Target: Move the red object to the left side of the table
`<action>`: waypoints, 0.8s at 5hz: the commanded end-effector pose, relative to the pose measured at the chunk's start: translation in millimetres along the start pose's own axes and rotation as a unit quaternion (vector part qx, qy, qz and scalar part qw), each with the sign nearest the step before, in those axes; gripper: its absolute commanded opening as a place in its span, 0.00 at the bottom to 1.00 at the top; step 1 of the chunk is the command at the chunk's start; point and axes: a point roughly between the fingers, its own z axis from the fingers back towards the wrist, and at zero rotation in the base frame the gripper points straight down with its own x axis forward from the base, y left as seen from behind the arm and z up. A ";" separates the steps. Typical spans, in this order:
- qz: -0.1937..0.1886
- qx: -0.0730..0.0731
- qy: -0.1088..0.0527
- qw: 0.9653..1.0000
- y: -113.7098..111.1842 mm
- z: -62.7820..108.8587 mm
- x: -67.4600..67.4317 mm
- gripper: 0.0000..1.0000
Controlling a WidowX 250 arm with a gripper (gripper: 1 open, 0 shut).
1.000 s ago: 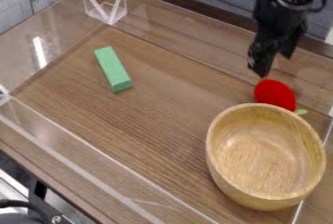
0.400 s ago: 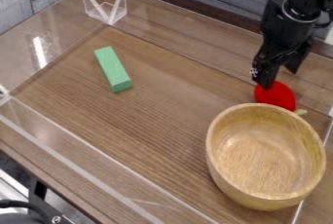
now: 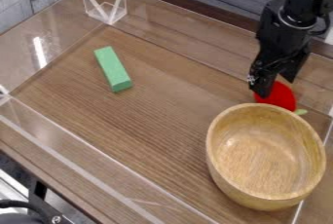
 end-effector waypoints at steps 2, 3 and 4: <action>-0.062 -0.027 0.025 0.997 -19.1 13.7 -16.8 1.00; -0.069 -0.028 0.039 0.996 -21.0 12.3 -18.2 1.00; -0.077 -0.030 0.050 0.995 -21.5 10.7 -17.5 1.00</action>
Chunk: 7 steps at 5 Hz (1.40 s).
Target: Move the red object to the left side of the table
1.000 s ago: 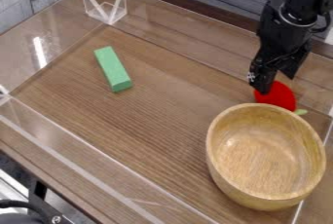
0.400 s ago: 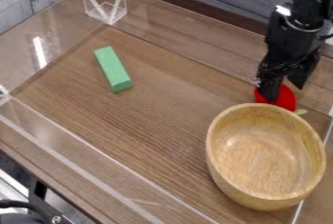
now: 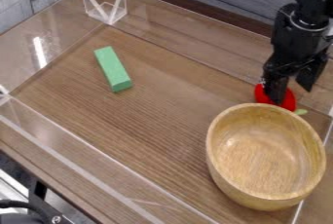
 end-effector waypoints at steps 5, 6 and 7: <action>-0.021 -0.035 0.030 0.999 -13.8 9.7 11.1 1.00; -0.045 -0.038 0.040 0.997 -13.3 6.8 13.1 1.00; -0.054 -0.045 0.049 0.996 -14.1 10.6 10.6 1.00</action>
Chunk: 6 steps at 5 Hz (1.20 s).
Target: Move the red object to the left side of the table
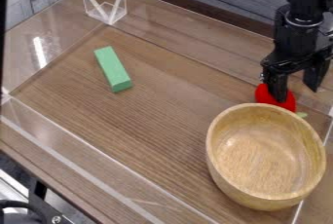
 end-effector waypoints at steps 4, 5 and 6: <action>-0.004 -0.008 -0.012 1.000 -5.4 11.5 5.1 0.00; -0.024 -0.028 0.003 0.999 -8.7 35.0 2.7 0.00; -0.043 -0.048 0.015 0.998 -11.4 59.3 0.3 0.00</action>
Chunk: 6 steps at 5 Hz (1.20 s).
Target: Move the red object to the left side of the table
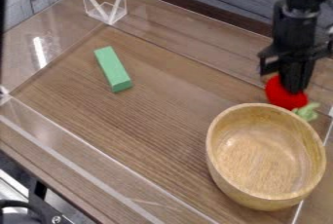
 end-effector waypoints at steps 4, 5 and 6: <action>0.075 -0.094 -0.037 0.992 46.5 115.9 40.4 0.00; 0.103 -0.092 -0.052 0.989 67.8 108.7 59.4 0.00; 0.119 -0.091 -0.066 0.986 92.1 119.2 66.8 0.00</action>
